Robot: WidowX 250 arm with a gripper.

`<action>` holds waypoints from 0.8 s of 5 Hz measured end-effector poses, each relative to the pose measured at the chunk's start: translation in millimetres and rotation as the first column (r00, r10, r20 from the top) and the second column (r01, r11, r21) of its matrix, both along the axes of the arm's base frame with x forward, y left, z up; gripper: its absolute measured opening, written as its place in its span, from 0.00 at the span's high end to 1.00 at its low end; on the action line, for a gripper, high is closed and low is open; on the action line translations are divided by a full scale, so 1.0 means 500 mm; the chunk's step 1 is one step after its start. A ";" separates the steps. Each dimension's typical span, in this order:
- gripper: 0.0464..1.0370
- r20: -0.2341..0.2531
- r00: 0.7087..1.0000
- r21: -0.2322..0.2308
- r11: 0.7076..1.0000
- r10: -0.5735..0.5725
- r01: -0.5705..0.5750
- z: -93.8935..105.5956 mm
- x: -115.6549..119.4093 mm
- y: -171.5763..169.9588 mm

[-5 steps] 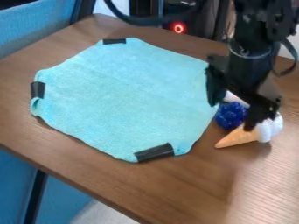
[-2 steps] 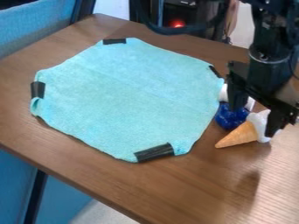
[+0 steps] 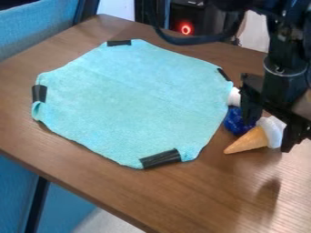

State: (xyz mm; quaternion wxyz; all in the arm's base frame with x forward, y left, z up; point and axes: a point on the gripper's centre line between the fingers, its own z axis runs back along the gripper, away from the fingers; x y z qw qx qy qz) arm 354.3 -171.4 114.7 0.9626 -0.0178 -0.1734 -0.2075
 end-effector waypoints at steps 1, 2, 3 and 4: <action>0.04 -0.028 0.999 0.023 1.000 0.017 -0.016 -0.031 0.005 0.002; 0.04 -0.035 0.999 0.023 0.999 0.034 -0.033 -0.042 0.020 -0.005; 0.08 -0.052 0.997 0.036 0.998 0.059 -0.057 -0.053 0.029 -0.006; 0.24 -0.059 0.994 0.046 0.995 0.091 -0.088 -0.055 0.028 0.003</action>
